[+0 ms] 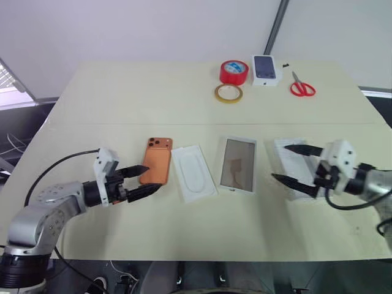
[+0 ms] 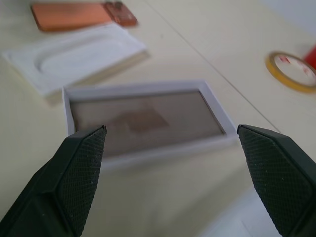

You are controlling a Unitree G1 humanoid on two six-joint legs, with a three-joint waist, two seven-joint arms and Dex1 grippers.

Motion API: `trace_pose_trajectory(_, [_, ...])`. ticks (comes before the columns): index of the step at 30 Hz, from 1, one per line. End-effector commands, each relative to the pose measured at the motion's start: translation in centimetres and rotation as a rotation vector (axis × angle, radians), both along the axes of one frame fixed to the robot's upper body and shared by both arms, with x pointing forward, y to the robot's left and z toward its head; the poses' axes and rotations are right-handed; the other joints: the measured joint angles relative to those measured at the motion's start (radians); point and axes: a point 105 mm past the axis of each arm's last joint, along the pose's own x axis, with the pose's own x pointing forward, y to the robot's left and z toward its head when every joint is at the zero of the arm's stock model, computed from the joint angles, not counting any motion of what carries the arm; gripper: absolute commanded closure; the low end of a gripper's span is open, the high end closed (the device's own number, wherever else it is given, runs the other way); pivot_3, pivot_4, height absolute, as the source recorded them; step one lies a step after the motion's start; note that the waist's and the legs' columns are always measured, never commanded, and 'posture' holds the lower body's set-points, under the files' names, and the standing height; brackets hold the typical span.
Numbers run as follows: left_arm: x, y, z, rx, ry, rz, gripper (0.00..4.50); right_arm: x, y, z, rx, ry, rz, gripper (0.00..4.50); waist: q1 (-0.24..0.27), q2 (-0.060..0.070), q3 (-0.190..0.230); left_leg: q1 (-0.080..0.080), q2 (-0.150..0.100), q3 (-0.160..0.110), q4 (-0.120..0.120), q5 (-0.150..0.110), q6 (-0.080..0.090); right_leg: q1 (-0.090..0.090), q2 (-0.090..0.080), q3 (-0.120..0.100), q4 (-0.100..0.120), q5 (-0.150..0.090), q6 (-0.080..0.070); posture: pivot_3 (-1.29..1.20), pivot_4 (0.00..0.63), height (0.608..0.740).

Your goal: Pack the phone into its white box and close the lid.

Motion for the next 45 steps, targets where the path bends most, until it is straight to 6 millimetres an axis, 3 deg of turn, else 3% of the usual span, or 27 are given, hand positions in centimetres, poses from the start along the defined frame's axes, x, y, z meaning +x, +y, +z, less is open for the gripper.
trace_pose_trajectory(1, [-1.2,-1.3,0.0,0.016,0.113,-0.026,0.0,0.4,0.7,0.3,0.001,-0.03,0.018,0.06,0.002,0.0,0.0,0.0,0.0,0.0,0.0,0.0,0.0,0.0,0.0,0.0,0.0,0.0,0.0,0.0,0.15,0.74])
trace_pose_trajectory(12, [-0.3,-4.7,-2.0,-0.078,0.296,0.033,0.0,0.9,0.9,0.1,0.003,-0.061,0.01,0.06,0.001,0.0,0.0,0.0,-0.001,0.0,0.001,0.0,0.0,0.0,0.0,0.0,0.001,0.0,0.0,0.0,0.15,0.74])
trace_pose_trajectory(16, [0.4,-5.2,-4.1,-0.02,0.378,0.088,0.0,1.2,1.2,0.2,0.008,-0.074,0.01,0.06,0.001,0.0,0.0,0.0,-0.001,0.0,0.001,0.001,-0.001,0.0,0.001,0.0,0.002,0.0,0.0,0.0,0.15,0.74])
trace_pose_trajectory(26, [1.7,-6.2,-4.2,-0.112,0.397,0.156,0.0,1.5,1.2,0.2,0.006,-0.093,0.0,0.06,0.005,0.001,0.0,0.001,-0.001,-0.001,0.002,0.001,-0.001,0.002,0.001,0.0,0.001,0.0,0.0,0.0,0.15,0.74])
trace_pose_trajectory(29, [1.4,-6.4,-4.9,-0.116,0.444,0.152,1.18,1.6,1.2,0.3,0.007,-0.099,-0.003,0.0,0.005,0.001,0.0,0.001,-0.001,-0.001,0.002,0.001,-0.001,0.002,0.001,0.0,0.001,0.0,0.0,0.0,0.15,0.74])
trace_pose_trajectory(35, [1.2,-6.4,-5.8,-0.113,0.533,0.172,4.21,1.8,1.2,0.6,0.0,-0.113,-0.004,0.0,0.005,0.0,0.0,0.001,-0.001,-0.001,0.002,0.001,-0.001,0.002,0.001,0.0,0.001,0.0,0.0,0.0,0.15,0.74])
trace_pose_trajectory(36, [1.2,-6.4,-5.8,-0.108,0.541,0.17,4.49,1.8,1.2,0.6,-0.002,-0.115,-0.002,0.0,0.005,0.0,-0.001,0.001,-0.001,-0.001,0.002,0.001,-0.001,0.002,0.001,0.0,0.001,0.0,0.0,0.0,0.15,0.74])
trace_pose_trajectory(41, [1.3,-6.6,-5.1,-0.099,0.524,0.155,4.49,1.5,1.3,0.4,-0.02,-0.11,0.022,0.0,0.005,0.0,-0.001,0.001,-0.001,-0.001,0.002,0.001,-0.001,0.002,0.001,0.0,0.001,0.0,0.0,0.0,0.15,0.74])
trace_pose_trajectory(45, [2.4,-6.5,-3.4,-0.159,0.494,0.169,4.49,-0.1,3.1,-1.1,-0.023,-0.043,0.124,0.0,0.006,0.0,0.0,0.001,-0.001,-0.001,0.002,0.001,-0.001,0.002,0.001,0.0,0.001,0.0,0.0,0.0,0.15,0.74])
